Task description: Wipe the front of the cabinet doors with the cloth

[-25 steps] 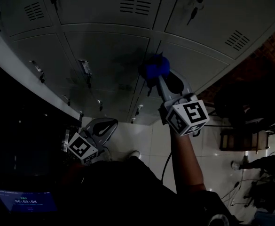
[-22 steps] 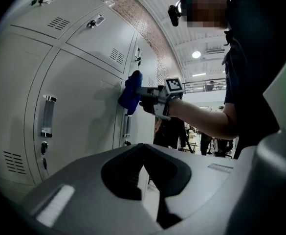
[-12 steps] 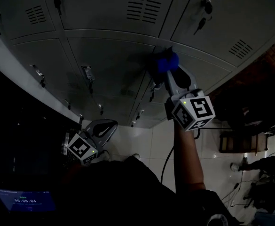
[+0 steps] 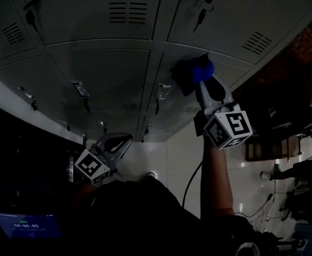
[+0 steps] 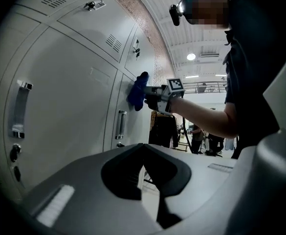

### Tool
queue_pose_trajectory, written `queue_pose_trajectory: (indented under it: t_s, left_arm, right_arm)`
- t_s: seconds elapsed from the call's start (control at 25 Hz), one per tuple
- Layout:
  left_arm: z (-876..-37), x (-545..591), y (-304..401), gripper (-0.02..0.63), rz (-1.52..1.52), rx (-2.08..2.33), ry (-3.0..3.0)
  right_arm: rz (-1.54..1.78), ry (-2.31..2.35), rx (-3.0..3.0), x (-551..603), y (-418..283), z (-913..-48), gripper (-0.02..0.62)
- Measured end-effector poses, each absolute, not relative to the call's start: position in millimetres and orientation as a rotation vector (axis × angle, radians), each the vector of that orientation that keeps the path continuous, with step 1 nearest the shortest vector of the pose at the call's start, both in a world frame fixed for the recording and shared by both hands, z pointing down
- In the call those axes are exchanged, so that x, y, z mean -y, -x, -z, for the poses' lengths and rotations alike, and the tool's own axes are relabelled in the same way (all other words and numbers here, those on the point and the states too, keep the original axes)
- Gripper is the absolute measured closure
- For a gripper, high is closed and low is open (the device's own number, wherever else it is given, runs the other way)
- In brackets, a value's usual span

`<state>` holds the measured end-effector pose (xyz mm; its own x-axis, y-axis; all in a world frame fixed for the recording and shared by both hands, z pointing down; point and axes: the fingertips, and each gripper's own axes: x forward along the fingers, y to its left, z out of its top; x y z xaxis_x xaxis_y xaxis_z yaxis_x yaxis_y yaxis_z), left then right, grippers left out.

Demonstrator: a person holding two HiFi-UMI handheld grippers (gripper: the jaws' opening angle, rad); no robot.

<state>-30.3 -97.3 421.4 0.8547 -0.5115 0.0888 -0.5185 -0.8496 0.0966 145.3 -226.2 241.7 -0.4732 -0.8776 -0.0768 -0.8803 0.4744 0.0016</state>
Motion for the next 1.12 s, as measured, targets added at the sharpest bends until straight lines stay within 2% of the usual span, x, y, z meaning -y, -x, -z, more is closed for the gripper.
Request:
queue_pose_trajectory:
  t_s: [0.44, 0.72, 0.88, 1.12]
  left_arm:
    - [-425, 104, -35, 0.603, -0.094, 0.674, -2.946]
    - [-425, 97, -54, 0.603, -0.119, 0.651, -2.937]
    - [-430, 94, -48, 0.603, -0.14, 0.665, -2.933]
    - [-430, 86, -31, 0.602, -0.123, 0.675, -2.944]
  right_arm:
    - [-0.061, 1.807, -2.498, 221, -260, -244, 0.526]
    - [-0.04, 1.893, -2.412, 218, -308, -248, 0.526]
    - [-0.044, 1.932, -2.381, 211, -312, -254, 0.526]
    - [-0.042, 1.892, -2.455, 190, -267, -277, 0.526]
